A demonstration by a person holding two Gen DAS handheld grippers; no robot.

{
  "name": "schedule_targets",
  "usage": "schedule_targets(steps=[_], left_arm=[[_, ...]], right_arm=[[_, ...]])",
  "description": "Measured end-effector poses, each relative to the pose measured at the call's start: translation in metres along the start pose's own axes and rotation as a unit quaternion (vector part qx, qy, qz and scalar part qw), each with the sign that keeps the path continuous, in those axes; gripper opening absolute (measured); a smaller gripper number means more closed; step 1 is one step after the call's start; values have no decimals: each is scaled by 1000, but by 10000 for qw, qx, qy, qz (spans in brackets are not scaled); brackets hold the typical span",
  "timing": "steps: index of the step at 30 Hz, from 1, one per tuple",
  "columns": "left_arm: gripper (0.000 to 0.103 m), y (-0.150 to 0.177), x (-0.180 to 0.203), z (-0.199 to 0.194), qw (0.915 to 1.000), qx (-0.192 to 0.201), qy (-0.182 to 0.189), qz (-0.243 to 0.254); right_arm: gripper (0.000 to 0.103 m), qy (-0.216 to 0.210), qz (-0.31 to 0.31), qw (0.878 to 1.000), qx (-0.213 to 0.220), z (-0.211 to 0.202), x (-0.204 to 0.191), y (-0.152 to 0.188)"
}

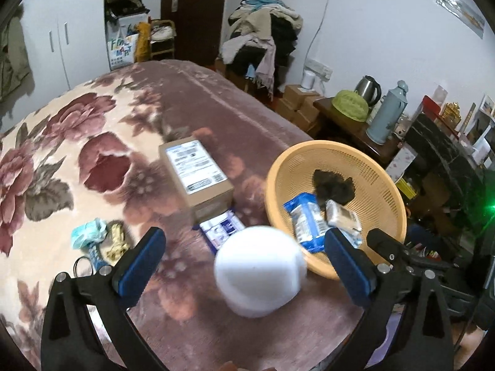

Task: Organize soft objects
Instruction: 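Open both grippers over the basket to drop the swab box and wipes, then move both grippers back over the items on the blanket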

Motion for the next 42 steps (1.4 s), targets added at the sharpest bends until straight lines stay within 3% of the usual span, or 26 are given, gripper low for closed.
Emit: schedule_targets(steps=[16, 42], left_arm=[[102, 31, -104, -40, 9974, 76, -375, -605], [102, 99, -215, -61, 9907, -105, -882, -1033]], right_arm=[[103, -252, -845, 9961, -24, -13, -100, 20], [103, -505, -1747, 9825, -407, -2, -215, 81]])
Point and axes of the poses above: each gripper's, at about its wrist camera, not at the fingertips, and z roughly the way its jaws point, x to its right, y to its underside, the point moved 7 cm from there along z, roughly the way its jaws point, and after that the axes turned 3 degrees about x, right-handed, at the moved point
